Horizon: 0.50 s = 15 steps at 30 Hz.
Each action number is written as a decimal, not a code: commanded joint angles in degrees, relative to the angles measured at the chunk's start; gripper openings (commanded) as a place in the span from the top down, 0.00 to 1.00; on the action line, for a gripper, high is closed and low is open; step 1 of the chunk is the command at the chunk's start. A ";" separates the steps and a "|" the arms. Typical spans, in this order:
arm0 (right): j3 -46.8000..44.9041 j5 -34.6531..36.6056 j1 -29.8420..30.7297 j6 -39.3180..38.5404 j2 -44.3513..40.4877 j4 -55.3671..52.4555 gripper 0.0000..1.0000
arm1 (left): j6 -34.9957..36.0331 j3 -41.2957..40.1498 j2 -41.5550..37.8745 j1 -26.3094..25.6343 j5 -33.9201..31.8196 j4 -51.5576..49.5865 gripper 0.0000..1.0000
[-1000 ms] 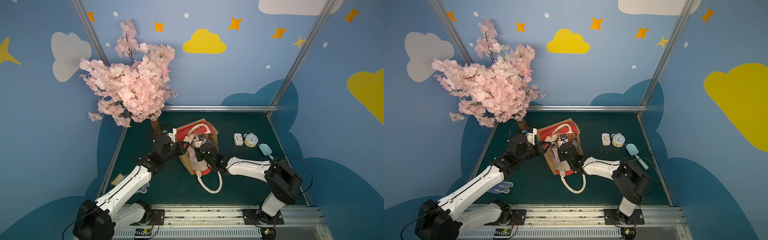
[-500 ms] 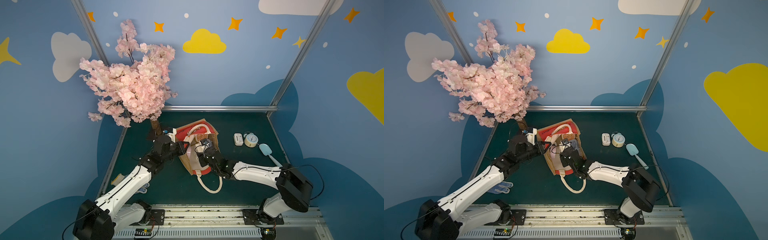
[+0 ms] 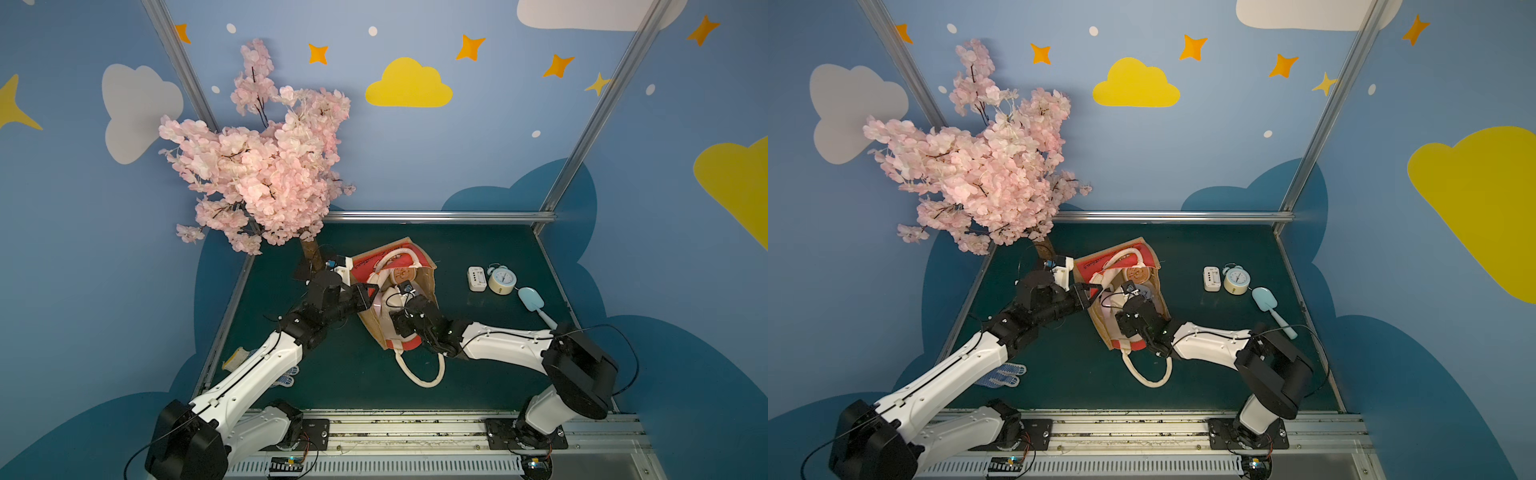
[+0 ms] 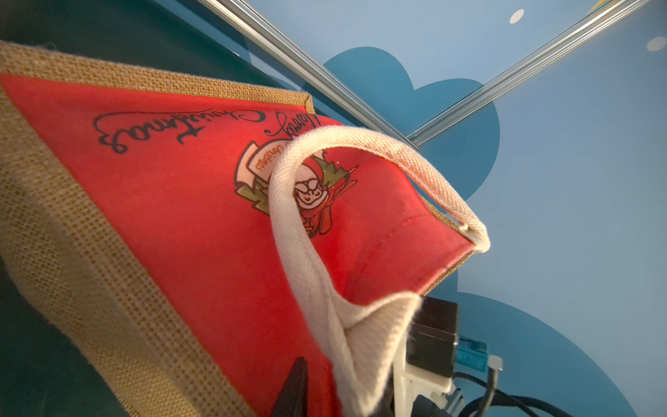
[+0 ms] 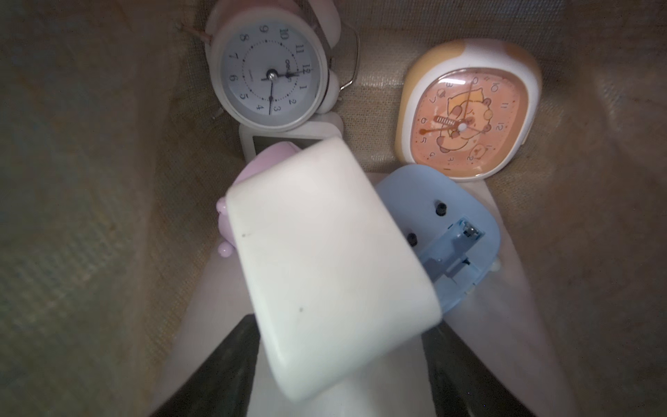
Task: Take the alarm clock out of the canvas bag
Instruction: Place the alarm at the canvas bag, then pick up the alarm from the canvas bag.
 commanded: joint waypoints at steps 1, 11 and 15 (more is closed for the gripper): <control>2.86 -0.81 -0.12 0.24 1.21 0.45 0.26 | 0.02 -0.53 -0.62 0.18 -0.65 -0.93 0.77; 6.06 -2.02 -1.00 -3.39 2.62 0.09 0.22 | 0.10 -0.41 -0.54 0.23 -0.55 -0.98 0.77; 6.42 -3.68 -1.75 -4.25 3.66 0.41 0.23 | 0.19 -0.12 -0.56 0.20 -0.47 -1.18 0.77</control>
